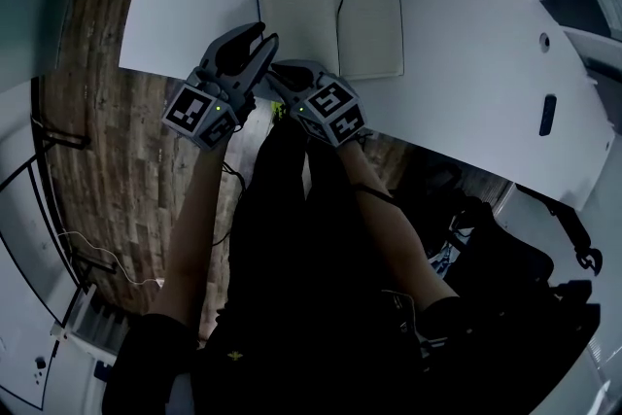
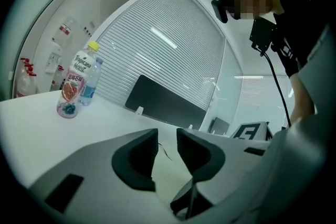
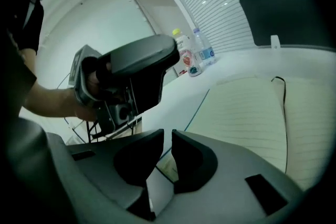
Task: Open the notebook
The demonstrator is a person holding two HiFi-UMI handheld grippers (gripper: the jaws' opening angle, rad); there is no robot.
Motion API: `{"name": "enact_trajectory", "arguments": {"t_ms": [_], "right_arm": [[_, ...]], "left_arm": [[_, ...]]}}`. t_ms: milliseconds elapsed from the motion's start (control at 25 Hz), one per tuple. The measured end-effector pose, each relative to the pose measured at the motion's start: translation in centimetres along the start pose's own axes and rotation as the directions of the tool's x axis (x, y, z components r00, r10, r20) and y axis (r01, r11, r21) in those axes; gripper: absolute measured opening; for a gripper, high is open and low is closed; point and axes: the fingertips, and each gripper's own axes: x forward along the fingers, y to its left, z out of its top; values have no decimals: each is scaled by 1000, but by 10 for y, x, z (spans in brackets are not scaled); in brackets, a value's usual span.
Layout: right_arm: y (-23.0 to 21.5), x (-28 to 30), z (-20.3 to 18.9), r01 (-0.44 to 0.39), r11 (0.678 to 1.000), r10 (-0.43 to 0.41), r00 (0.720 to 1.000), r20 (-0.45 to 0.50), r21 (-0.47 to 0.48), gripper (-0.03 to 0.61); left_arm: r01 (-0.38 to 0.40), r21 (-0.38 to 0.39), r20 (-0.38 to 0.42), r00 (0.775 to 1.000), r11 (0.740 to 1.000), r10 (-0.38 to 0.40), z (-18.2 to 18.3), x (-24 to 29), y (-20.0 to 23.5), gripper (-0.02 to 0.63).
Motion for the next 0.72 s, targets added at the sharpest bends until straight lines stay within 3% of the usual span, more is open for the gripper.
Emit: {"name": "enact_trajectory", "arguments": {"t_ms": [120, 240, 320, 720], "right_arm": [[-12, -10, 12, -39, 984, 20, 994, 105, 176, 44], [-23, -14, 16, -60, 956, 23, 991, 130, 287, 45], [-24, -12, 14, -50, 957, 20, 994, 108, 286, 15], [-12, -6, 6, 10, 989, -9, 1000, -7, 146, 15]], "left_arm": [[-16, -12, -2, 1000, 1000, 16, -6, -2, 4, 112], [-17, -3, -11, 1000, 1000, 17, -13, -4, 8, 112], [-19, -5, -4, 1000, 1000, 19, -14, -5, 9, 112], [-23, -30, 11, 1000, 999, 24, -9, -5, 7, 112]]}}
